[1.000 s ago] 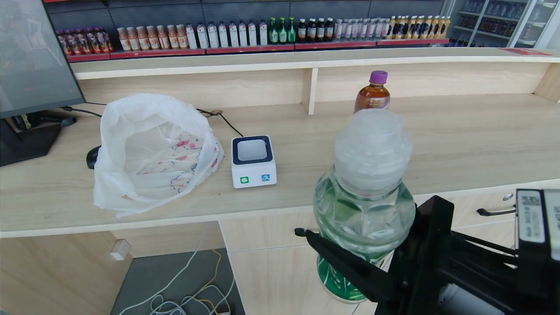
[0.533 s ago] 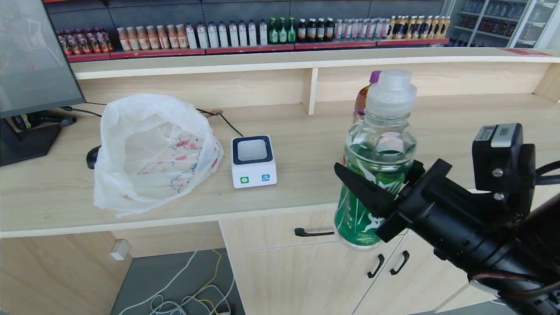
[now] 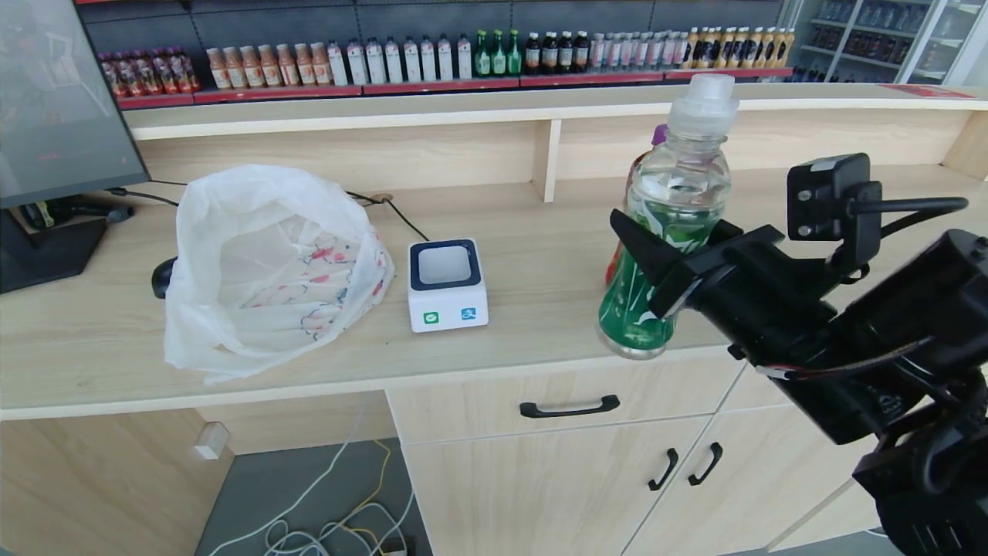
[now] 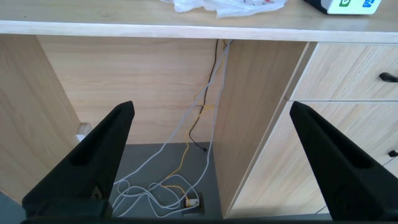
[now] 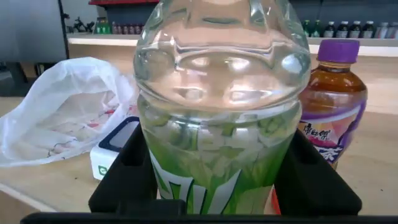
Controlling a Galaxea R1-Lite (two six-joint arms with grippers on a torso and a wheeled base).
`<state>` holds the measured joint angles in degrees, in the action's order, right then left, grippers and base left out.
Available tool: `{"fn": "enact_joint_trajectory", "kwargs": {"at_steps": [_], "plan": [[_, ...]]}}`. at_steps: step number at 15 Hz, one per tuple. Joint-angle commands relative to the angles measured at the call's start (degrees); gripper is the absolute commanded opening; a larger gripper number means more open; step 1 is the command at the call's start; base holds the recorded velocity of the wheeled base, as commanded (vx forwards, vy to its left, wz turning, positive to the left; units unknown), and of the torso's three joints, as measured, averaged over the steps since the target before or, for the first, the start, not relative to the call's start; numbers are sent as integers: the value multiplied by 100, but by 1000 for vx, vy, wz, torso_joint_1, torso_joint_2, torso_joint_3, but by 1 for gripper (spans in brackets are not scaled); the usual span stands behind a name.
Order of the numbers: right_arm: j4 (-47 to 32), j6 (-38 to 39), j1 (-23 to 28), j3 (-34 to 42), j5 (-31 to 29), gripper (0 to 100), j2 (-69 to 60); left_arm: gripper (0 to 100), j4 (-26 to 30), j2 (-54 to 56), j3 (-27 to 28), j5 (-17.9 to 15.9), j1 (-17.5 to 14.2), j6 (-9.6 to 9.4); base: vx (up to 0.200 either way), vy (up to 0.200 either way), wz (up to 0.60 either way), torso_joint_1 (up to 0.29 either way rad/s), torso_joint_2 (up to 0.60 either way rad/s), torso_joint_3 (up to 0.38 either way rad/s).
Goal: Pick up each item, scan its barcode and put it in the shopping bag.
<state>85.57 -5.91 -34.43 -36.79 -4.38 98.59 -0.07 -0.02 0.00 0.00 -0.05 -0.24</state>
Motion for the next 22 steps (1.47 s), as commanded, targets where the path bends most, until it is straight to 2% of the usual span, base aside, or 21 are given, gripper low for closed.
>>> {"fn": "enact_joint_trajectory", "kwargs": {"at_steps": [1,12,22], "plan": [[30,187,85,-417,-468,0,258,100,-1,2,0,0,-4,-2,0,0,0,0,0,0],[294,222,331,-645,-564,0,530,100,-1,2,0,9,5,-2,0,0,0,0,0,0],[312,231,287,-628,-564,0,530,100,-1,2,0,9,-4,7,0,200,0,1,2,2]]}}
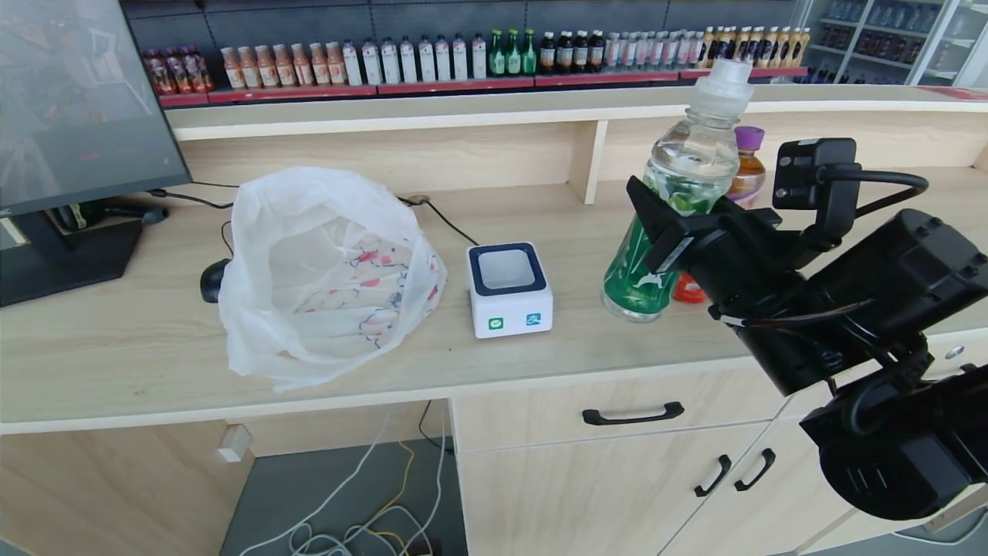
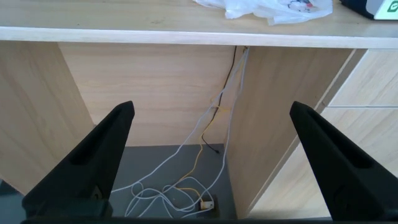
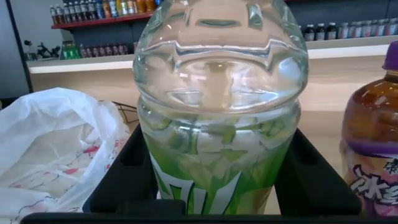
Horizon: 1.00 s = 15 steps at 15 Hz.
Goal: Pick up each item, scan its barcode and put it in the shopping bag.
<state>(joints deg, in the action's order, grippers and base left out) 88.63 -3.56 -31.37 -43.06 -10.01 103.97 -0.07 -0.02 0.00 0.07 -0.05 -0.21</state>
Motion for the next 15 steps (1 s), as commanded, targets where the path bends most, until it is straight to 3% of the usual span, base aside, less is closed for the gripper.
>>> {"fn": "enact_joint_trajectory", "kwargs": {"at_steps": [1,8,12,15], "plan": [[6,-13,-19,8,-1,0,-17,100,-1,2,0,1,-4,3,0,200,0,7,7,2],[67,-22,-159,-27,8,0,-70,100,-1,2,0,-7,-4,-6,0,29,0,-1,0,1],[67,-48,-625,-89,78,0,44,100,-1,2,0,-7,-4,-6,0,0,0,0,0,0],[32,-92,-827,-713,34,0,369,100,-1,2,0,1,-4,-6,0,0,0,0,0,0]]}}
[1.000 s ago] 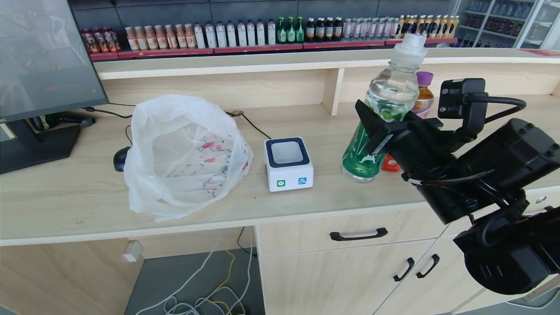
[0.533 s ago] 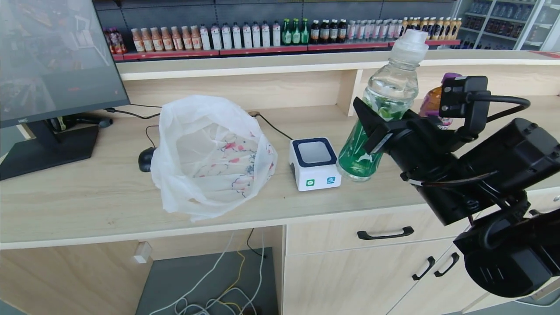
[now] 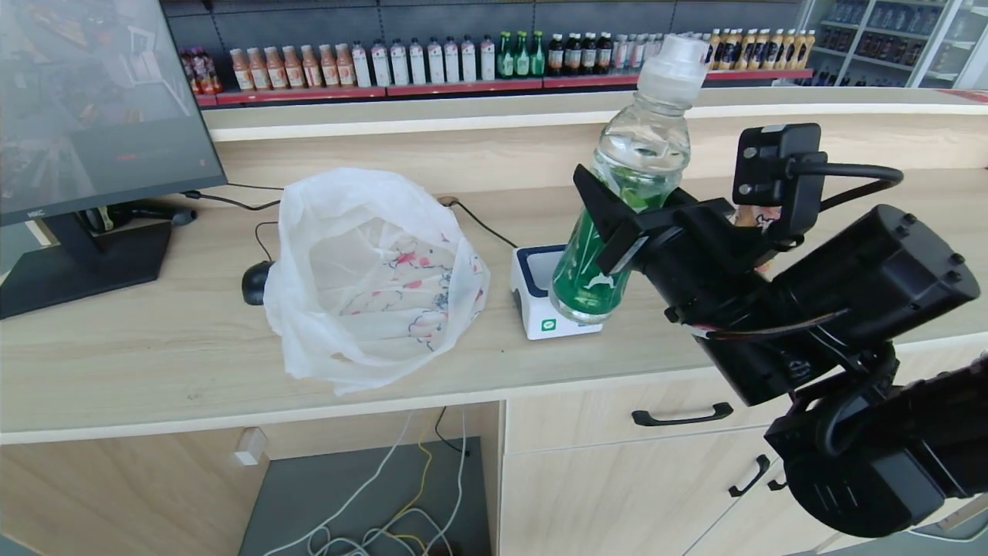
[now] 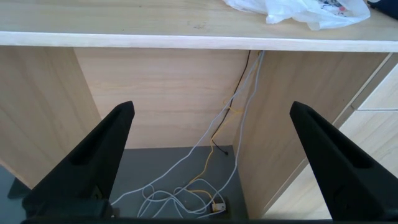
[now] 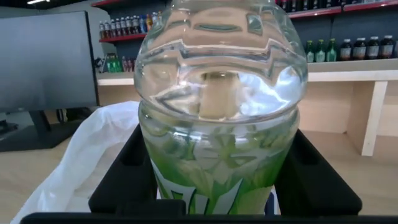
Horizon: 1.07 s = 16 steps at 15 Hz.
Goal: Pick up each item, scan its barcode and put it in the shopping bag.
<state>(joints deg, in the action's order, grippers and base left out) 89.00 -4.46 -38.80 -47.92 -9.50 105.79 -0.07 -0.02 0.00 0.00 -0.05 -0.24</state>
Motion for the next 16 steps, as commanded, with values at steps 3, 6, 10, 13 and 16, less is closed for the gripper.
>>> {"fn": "enact_joint_trajectory", "kwargs": {"at_steps": [3,6,10,13,16], "plan": [[-59,270,-119,-894,-430,0,522,100,-1,2,0,9,-4,-2,0,0,0,0,0,0],[-551,1193,-128,-1694,-1212,0,750,100,-1,2,0,0,-4,-2,0,0,0,0,0,0],[-1869,2652,-171,-2731,-1854,0,750,100,-1,2,0,0,-4,-2,0,0,0,0,0,0],[-2071,3294,-171,-2758,-1836,0,750,100,-1,2,0,0,-4,-2,0,0,0,0,0,0],[-2133,4102,-171,-2705,-1845,0,750,100,-1,2,0,9,-4,-2,0,0,0,0,0,0]]}}
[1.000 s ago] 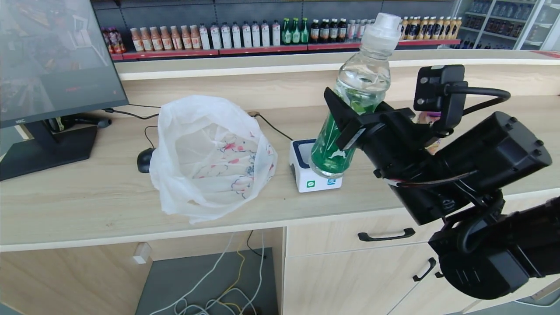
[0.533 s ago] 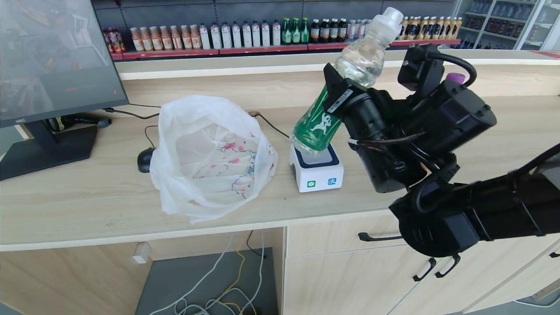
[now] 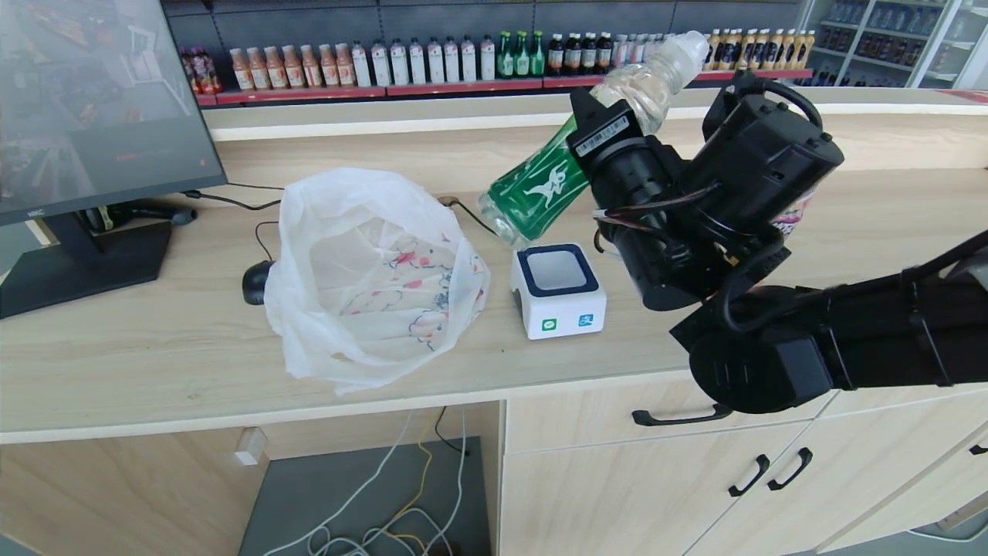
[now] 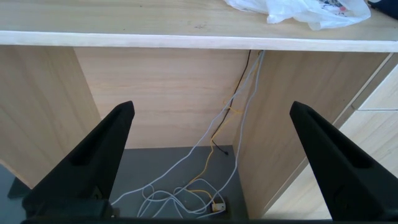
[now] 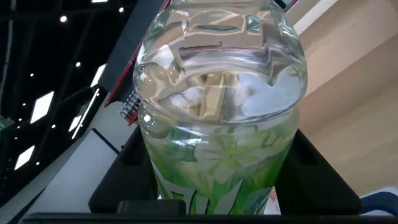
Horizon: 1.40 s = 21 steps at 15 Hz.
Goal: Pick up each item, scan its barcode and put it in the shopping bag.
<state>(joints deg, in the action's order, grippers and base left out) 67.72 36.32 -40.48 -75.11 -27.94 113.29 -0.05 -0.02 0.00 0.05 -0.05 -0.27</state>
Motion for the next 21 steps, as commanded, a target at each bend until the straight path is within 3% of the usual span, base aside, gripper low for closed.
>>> {"fn": "enact_joint_trajectory", "kwargs": {"at_steps": [1,10,21], "plan": [[-101,244,6,14,-10,0,-8,100,-4,2,0,-5,-4,0,0,0,0,0,0,0],[-1085,2248,471,31,-10,0,-8,100,-4,2,0,4,-4,0,0,0,0,0,0,0],[-1129,2820,638,427,43,0,132,100,-4,2,0,-5,-4,0,0,0,0,0,0,0]]}}
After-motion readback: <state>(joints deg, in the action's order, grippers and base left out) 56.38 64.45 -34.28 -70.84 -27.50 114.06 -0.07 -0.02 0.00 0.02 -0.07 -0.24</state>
